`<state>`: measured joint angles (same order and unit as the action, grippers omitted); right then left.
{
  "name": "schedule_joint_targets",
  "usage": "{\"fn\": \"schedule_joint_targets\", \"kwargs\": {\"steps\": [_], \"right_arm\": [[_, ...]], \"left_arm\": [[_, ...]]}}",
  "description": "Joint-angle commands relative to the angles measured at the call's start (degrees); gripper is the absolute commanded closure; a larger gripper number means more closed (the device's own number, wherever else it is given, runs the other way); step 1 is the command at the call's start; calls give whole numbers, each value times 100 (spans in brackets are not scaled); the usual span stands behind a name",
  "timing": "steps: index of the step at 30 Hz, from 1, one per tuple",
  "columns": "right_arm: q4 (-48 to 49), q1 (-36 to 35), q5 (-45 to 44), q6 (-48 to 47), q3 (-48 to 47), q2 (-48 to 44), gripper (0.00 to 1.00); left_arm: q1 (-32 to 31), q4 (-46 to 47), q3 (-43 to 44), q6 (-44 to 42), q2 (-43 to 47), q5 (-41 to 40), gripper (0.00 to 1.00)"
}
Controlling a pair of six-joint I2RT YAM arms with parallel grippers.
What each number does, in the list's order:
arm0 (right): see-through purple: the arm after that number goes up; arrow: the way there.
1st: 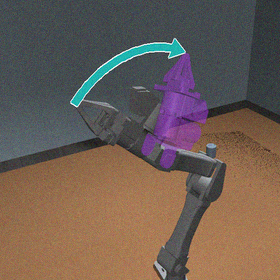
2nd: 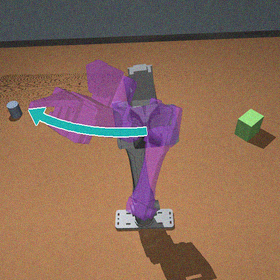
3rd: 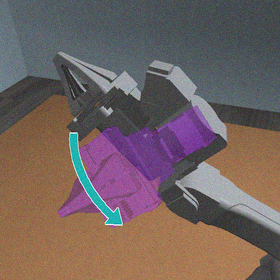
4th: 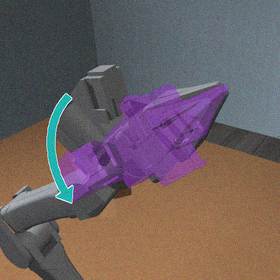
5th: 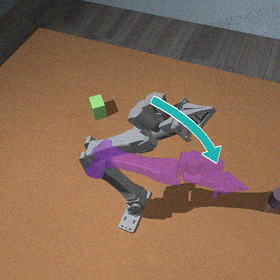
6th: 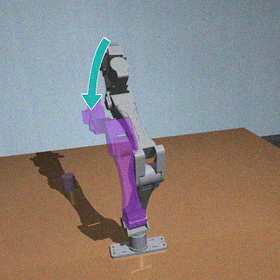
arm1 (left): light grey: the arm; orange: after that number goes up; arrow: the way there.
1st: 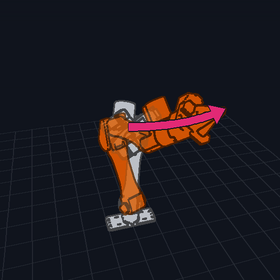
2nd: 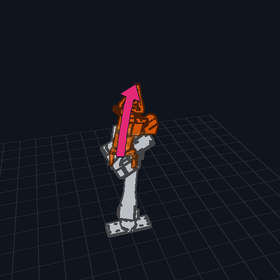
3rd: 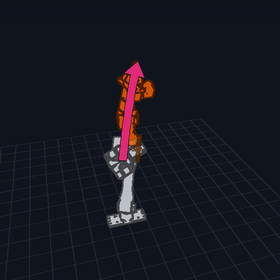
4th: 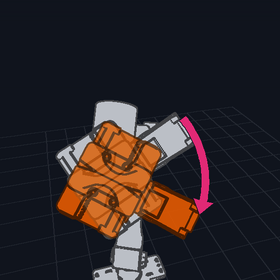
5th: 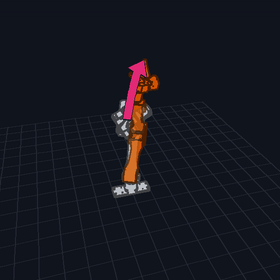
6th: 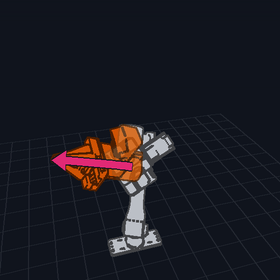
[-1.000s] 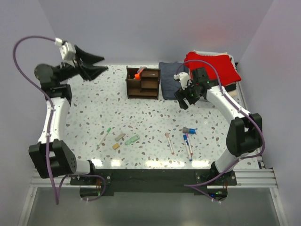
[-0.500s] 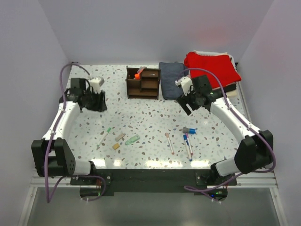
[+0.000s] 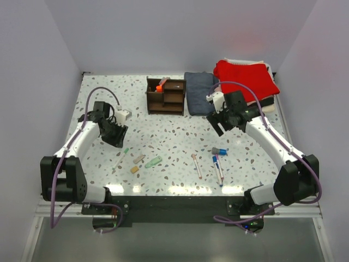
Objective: Sort the stationery into containers
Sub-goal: Pick up the pen from the center of the board.
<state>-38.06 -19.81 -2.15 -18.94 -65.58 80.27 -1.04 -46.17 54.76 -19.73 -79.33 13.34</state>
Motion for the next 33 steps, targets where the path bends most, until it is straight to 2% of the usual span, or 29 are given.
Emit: {"fn": "schedule_joint_targets", "kwargs": {"steps": [1, 15, 25, 28, 31, 33], "right_arm": [[124, 4, -101, -57, -60, -64, 14], [150, 12, -92, -136, -60, 41, 13], [168, 12, -84, -145, 1, 6, 13], [177, 4, -92, -154, 28, 6, 13], [211, 4, -101, -171, 89, 15, 13], [238, 13, -101, -198, 124, 15, 13]], "left_arm": [[-151, -243, -149, -558, -127, -51, 54], [-599, 345, -668, -480, -566, -482, 55], [-661, 741, -563, -339, -1067, -666, 60], [-713, 820, -598, -321, -1216, -693, 65], [-792, 873, -677, -356, -1322, -640, 74], [-871, 873, -730, -409, -1348, -544, 85]]}}
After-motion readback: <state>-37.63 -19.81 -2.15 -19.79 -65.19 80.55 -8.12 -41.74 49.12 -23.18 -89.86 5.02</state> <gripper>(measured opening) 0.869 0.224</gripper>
